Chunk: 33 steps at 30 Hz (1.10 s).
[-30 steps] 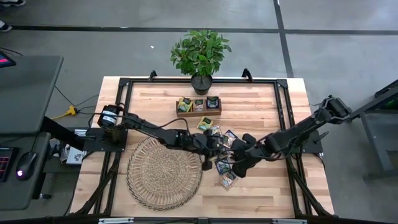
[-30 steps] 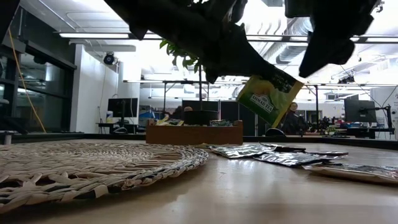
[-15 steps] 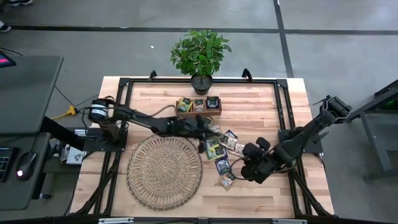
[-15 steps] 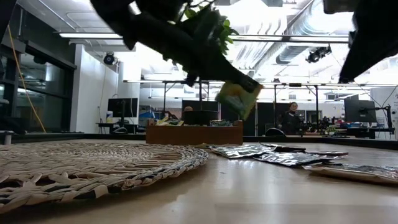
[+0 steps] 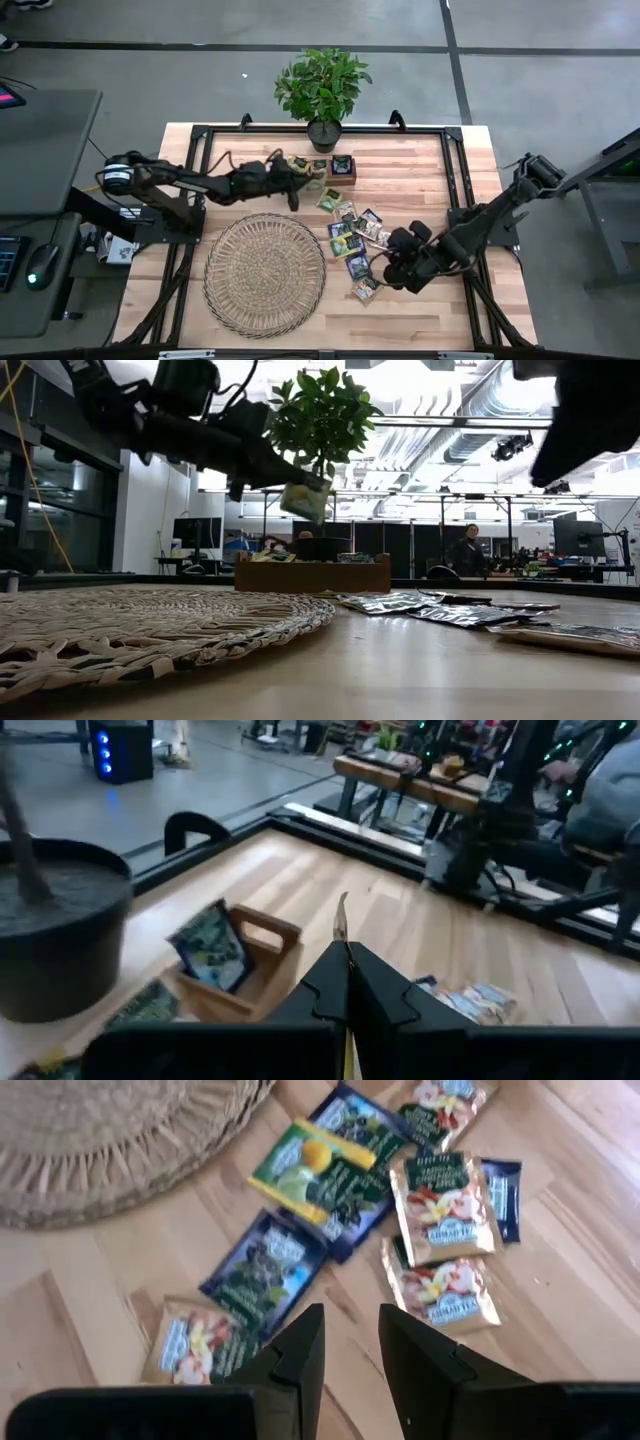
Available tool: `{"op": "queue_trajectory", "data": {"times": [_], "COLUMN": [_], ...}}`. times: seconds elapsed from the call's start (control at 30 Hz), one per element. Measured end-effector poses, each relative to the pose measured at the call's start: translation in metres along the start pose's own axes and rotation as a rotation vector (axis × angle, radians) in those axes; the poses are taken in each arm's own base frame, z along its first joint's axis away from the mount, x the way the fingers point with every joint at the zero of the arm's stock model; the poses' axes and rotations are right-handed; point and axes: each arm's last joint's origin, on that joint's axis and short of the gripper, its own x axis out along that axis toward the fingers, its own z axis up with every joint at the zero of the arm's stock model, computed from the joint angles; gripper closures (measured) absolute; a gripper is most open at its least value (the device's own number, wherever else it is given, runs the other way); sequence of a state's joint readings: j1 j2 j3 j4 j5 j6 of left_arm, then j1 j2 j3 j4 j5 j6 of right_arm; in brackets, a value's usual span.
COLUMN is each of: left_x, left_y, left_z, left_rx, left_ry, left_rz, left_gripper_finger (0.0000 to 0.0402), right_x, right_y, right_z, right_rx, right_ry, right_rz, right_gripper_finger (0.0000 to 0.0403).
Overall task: Pick & Place Tea
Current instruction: Put the yellow tea bag into the left section of the wooden organizer
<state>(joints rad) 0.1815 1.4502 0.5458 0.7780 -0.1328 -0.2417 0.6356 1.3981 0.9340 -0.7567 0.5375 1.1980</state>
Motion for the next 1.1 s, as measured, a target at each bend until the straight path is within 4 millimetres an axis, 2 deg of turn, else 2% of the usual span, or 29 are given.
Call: {"op": "queue_trajectory", "data": {"times": [0.27,0.57,0.8,1.1], "left_x": [-0.001,-0.007,-0.013,-0.007], "left_y": [0.046,0.091,0.108,0.111], "left_z": [0.005,0.001,-0.007,-0.021], "left_rx": [-0.019,-0.067,-0.104,-0.083], "left_ry": [0.02,0.143,0.239,0.302], "left_rz": [0.014,0.075,0.122,0.083], "left_gripper_finger": [0.0401,0.0401,0.0401,0.0401], "right_x": [0.01,0.017,0.021,0.025], "right_y": [0.0,-0.007,-0.011,-0.016], "right_z": [0.019,0.03,0.037,0.044], "right_rx": [0.081,0.132,0.137,0.131], "right_ry": [-0.002,-0.012,-0.018,-0.005], "right_rz": [0.042,0.017,-0.002,-0.011], "right_gripper_finger": [0.0308,0.0308,0.0308,0.0308]}}
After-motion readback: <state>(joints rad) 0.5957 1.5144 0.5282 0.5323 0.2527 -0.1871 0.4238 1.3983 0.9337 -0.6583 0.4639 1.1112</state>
